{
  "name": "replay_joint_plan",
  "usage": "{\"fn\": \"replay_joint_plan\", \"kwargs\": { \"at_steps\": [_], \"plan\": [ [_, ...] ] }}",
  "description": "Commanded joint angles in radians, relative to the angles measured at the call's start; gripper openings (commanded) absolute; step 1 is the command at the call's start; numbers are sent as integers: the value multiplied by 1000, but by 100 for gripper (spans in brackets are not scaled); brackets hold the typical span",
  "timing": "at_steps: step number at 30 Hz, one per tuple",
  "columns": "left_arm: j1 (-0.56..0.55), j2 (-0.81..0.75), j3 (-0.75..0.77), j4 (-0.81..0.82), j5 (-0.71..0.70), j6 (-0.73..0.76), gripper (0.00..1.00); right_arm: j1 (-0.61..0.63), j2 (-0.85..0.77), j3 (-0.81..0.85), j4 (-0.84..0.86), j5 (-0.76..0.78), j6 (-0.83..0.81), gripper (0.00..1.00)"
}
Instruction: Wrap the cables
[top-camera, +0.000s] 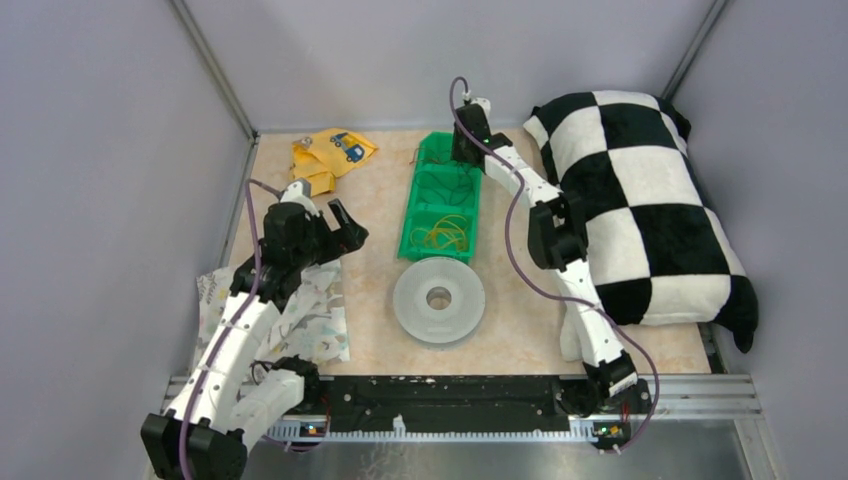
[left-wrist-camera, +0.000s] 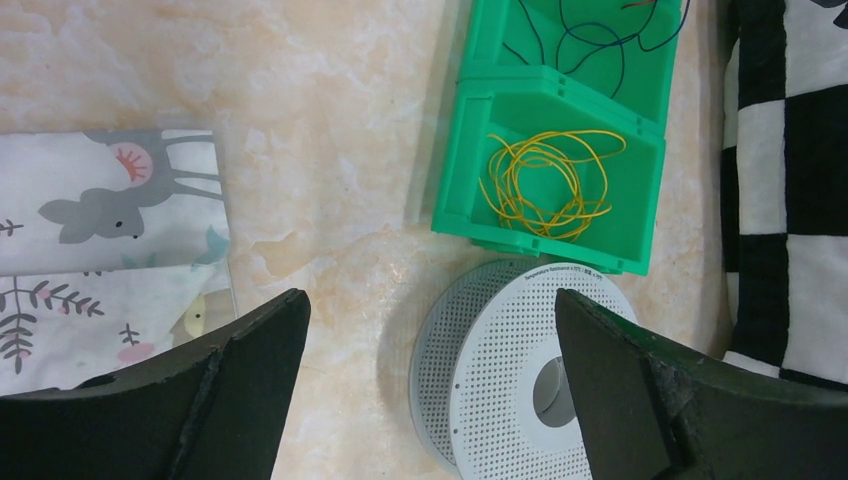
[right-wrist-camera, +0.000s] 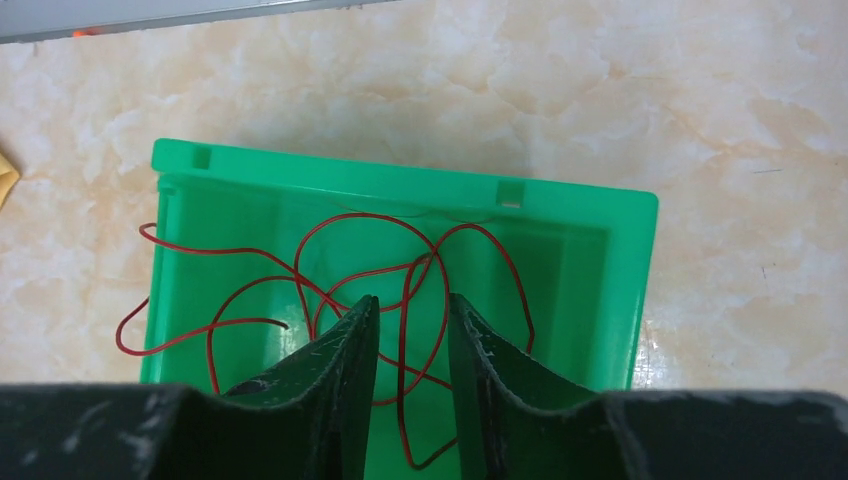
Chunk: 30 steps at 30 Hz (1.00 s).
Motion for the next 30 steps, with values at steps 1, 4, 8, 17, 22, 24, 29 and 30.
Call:
{"fn": "replay_joint_plan", "kwargs": {
  "at_steps": [1, 4, 8, 17, 22, 24, 29, 30],
  "plan": [
    [2, 18, -9, 38, 24, -6, 98, -6, 19, 41, 59, 16, 11, 30],
    [2, 22, -14, 44, 30, -11, 98, -7, 15, 42, 78, 4, 8, 18],
    [2, 31, -19, 65, 58, -21, 98, -5, -24, 47, 100, -28, 7, 0],
    [2, 68, -105, 280, 271, -147, 98, 1, -301, 34, 98, -107, -80, 0],
    [2, 201, -7, 269, 398, -110, 98, 1, -530, -35, 97, -177, -145, 0],
    [2, 255, 80, 198, 415, -47, 98, 1, -605, -54, 95, -198, -164, 0],
    [2, 277, 191, 186, 430, 37, 98, -1, -765, -21, 10, -259, -178, 0],
    [1, 279, 208, 188, 442, 40, 98, 0, -804, -34, 9, -261, -180, 0]
  ]
}}
